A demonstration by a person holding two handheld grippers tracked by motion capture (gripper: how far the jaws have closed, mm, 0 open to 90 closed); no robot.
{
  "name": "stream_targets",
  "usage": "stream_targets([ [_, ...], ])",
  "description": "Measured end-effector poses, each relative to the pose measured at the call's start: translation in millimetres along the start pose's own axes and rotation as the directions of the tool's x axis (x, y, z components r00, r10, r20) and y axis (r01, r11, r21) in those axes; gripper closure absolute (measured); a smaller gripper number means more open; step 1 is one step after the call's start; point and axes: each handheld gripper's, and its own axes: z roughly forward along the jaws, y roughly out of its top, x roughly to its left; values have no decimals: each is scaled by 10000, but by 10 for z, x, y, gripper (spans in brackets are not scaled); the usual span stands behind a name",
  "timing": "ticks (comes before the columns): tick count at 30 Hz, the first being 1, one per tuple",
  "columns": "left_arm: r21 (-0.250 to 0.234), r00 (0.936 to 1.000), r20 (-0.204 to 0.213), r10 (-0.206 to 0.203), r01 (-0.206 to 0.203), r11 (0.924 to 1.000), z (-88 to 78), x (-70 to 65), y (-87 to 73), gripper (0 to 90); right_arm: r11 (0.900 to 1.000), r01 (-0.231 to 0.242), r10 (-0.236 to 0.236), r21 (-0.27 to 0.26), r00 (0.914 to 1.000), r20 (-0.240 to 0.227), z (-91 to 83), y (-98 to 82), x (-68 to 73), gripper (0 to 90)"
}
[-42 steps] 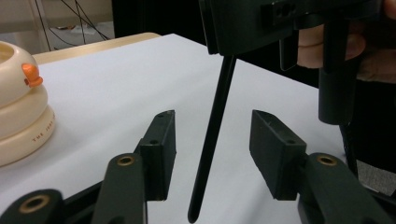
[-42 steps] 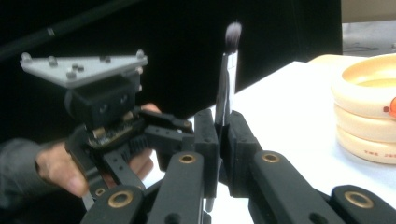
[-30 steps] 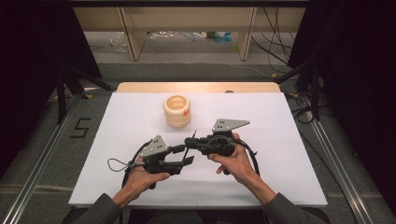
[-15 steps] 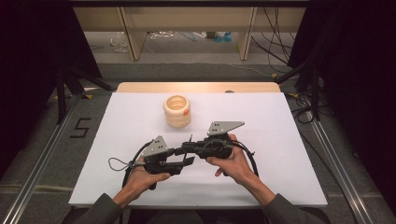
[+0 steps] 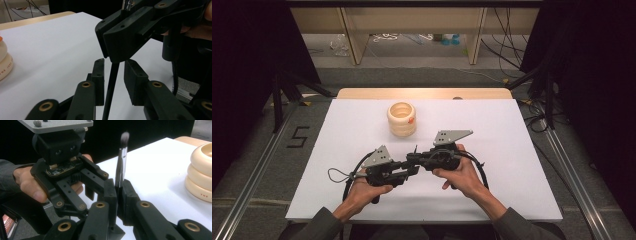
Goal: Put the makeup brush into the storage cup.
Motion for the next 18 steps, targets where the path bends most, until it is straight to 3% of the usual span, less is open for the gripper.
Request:
stream_targets([
  [8, -52, 10000, 75, -24, 24, 10000, -1, -1, 1, 765, 9998, -208, 209, 39, 9995, -226, 5, 0, 11, 856],
  [18, -102, 10000, 16, 44, -44, 9999, -9, 0, 2, 825, 9999, -162, 163, 45, 9997, -164, -3, 3, 9, 856],
])
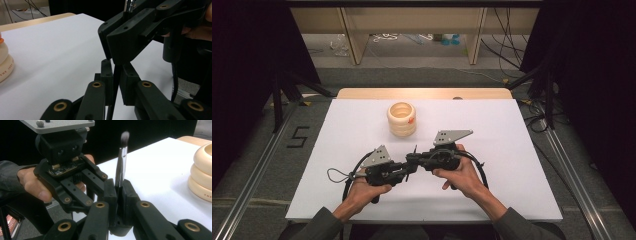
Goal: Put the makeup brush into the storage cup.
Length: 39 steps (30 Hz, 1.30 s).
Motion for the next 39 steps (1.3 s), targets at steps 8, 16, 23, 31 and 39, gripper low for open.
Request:
stream_targets([
  [8, 25, 9996, -26, 283, -283, 9996, -10, -14, 7, 850, 9998, 94, -95, -162, 9999, -66, -9, 6, -19, 705],
  [16, -102, 9989, -463, -118, 114, 9999, -47, 76, 3, 850, 9982, -362, 398, -482, 9964, 743, -146, 34, -45, 393],
  [23, -362, 9901, -1276, -588, 546, 9979, -73, 183, 9, 849, 9979, -78, 200, -649, 9816, 1901, -325, -8, -80, 300],
  [31, -749, 9795, -1827, -852, 725, 9946, -148, 290, 24, 849, 9989, 185, -45, -428, 9517, 3071, -420, -63, -108, 244],
  [39, -831, 9767, -1931, -940, 791, 9934, -155, 329, 36, 849, 9992, 348, -246, -217, 9327, 3597, -484, -140, -124, 236],
])
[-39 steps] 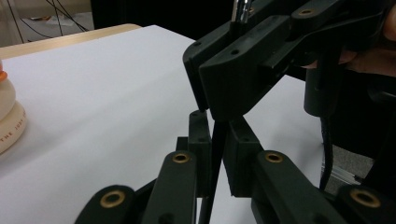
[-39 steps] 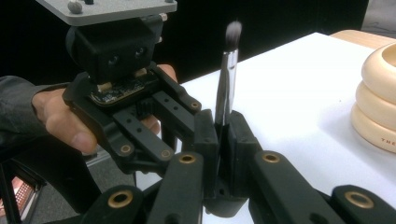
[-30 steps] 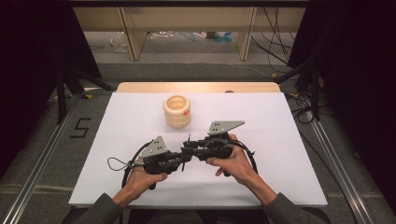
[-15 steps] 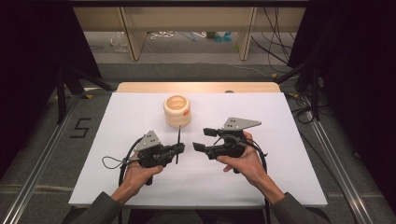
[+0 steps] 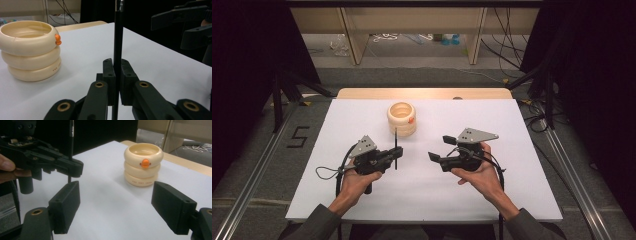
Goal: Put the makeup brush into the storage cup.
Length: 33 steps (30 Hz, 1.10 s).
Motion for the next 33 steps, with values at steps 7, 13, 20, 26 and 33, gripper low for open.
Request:
stream_targets([
  [7, -62, 9998, -173, 36, -38, 10000, 0, 52, 39, 849, 9999, -141, 142, -40, 9994, 312, -54, -86, -50, 219],
  [13, -168, 9995, -298, -113, 108, 9998, 11, 103, 70, 849, 9999, -128, 127, 23, 9978, 645, -116, -147, -83, 217],
  [20, -266, 9988, -481, -87, 74, 9996, 29, 170, 126, 849, 9997, -236, 236, -8, 9954, 933, -194, -212, -117, 209],
  [26, -279, 9975, -661, -259, 241, 9993, 75, 234, 164, 849, 9997, -227, 232, -53, 9928, 1175, -245, -275, -128, 204],
  [33, -173, 9968, -728, -324, 313, 9994, 140, 338, 197, 849, 9996, -294, 294, -15, 9913, 1286, -301, -342, -133, 205],
])
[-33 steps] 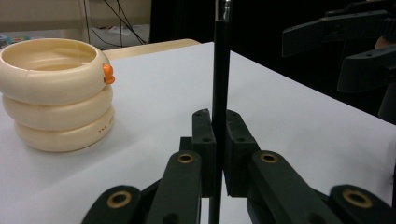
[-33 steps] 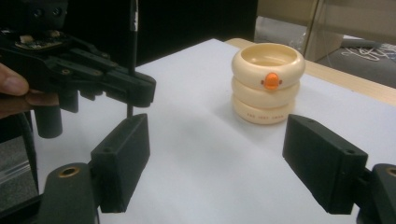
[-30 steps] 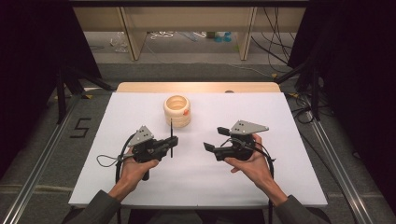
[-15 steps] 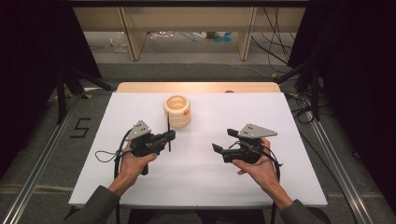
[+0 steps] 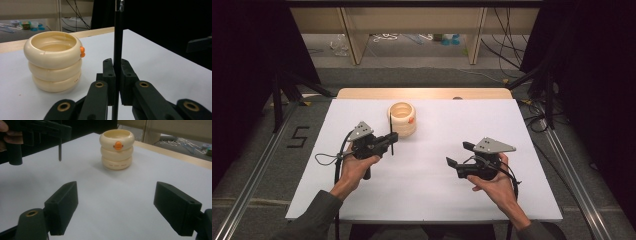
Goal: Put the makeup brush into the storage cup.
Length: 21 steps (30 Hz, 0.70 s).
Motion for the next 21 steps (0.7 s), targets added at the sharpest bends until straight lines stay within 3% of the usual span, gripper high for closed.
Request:
stream_targets([
  [7, -18, 9999, -163, -45, 45, 10000, 51, 96, 36, 849, 10000, 93, -92, -19, 9997, 231, -46, -53, -25, 204],
  [10, -67, 9996, -292, -67, 65, 10000, 62, 131, 73, 848, 9997, 30, -39, 243, 9993, 361, -85, -71, -33, 199],
  [12, -146, 9992, -326, -222, 218, 9997, 71, 148, 96, 849, 10000, 41, -44, 75, 9994, 346, -78, -88, -40, 191],
  [14, -131, 9992, -372, -122, 117, 9998, 81, 172, 121, 848, 10000, -4, 4, -1, 9993, 385, -78, -105, -37, 186],
  [21, -241, 9984, -512, -246, 234, 9994, 133, 244, 223, 849, 9995, -187, 177, 264, 9992, 362, -123, -149, -36, 171],
])
